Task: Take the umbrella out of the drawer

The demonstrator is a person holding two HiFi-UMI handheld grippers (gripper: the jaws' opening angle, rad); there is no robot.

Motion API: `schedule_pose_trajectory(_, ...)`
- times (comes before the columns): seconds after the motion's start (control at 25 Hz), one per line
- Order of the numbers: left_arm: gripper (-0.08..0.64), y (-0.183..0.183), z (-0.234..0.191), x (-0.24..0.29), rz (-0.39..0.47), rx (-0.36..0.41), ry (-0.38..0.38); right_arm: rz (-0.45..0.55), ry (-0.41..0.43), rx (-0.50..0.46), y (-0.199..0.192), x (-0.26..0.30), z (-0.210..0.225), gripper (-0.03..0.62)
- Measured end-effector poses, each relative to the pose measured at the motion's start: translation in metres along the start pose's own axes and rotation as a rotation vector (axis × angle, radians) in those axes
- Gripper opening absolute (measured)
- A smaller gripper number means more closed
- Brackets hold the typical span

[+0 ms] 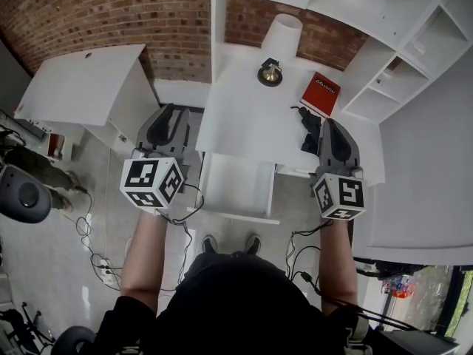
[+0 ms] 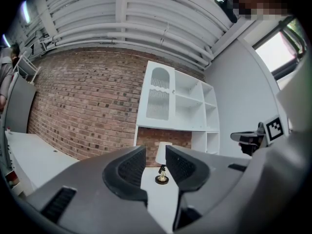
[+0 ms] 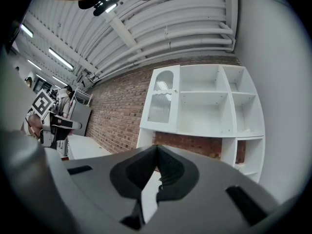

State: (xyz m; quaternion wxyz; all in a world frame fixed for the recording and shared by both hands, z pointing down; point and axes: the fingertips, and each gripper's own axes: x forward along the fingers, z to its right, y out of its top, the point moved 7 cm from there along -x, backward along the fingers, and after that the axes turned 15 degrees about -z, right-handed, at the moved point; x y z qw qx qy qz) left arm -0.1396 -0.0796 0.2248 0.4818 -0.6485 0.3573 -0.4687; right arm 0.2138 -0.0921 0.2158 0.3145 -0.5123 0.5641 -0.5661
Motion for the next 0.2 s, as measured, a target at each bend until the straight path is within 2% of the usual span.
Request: schedule_pose_trajectory(0.2,0.123,0.002,-0.015,-0.003,0.003,0.003,-0.006,0.004,-0.011,-0.014,0.007,0.001,-0.012,-0.002)
